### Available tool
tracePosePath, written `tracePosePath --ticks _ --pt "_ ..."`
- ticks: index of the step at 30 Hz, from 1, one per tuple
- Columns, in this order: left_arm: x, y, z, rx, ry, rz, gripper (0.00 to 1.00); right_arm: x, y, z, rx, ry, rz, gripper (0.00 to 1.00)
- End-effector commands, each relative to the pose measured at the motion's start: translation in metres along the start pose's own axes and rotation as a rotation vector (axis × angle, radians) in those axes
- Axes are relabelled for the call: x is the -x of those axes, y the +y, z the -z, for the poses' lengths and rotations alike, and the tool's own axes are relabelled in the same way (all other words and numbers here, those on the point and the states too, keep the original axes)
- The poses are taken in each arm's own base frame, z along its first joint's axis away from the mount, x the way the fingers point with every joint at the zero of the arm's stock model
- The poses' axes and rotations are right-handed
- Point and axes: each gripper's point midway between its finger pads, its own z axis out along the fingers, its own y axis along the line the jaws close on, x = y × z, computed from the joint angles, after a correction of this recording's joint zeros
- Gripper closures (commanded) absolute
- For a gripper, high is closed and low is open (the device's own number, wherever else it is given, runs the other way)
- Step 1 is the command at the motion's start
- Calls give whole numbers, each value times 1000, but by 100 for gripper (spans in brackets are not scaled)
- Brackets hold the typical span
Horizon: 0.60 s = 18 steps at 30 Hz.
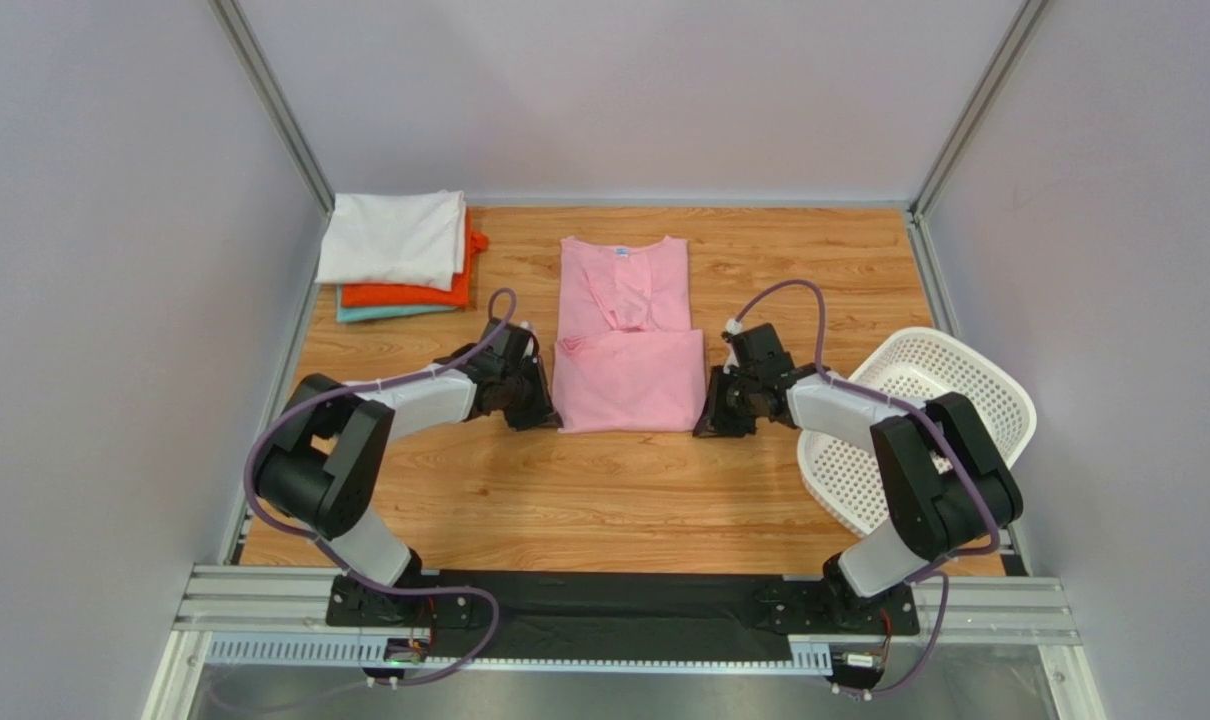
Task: Fold and stack the t-shirts
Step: Fold the tshirt
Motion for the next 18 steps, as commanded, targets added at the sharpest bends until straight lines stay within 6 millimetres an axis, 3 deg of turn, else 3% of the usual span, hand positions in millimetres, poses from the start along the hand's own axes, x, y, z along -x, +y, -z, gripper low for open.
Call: tracePosePath --ticks 1,5,10,16,18 --pt "-5 5 -5 16 28 -14 100 0 4 -5 32 -15 6 89" --pt "-9 6 2 8 20 -24 100 -7 7 -4 56 -7 21 100" --pt "-14 -4 27 -63 -13 -53 100 -13 27 17 114 -46 112 100" --pt "-29 -4 75 -104 -93 -87 100 -31 41 55 167 -32 146 100" --pt "-27 -11 97 -151 -155 -101 100 -46 46 67 207 22 147 100"
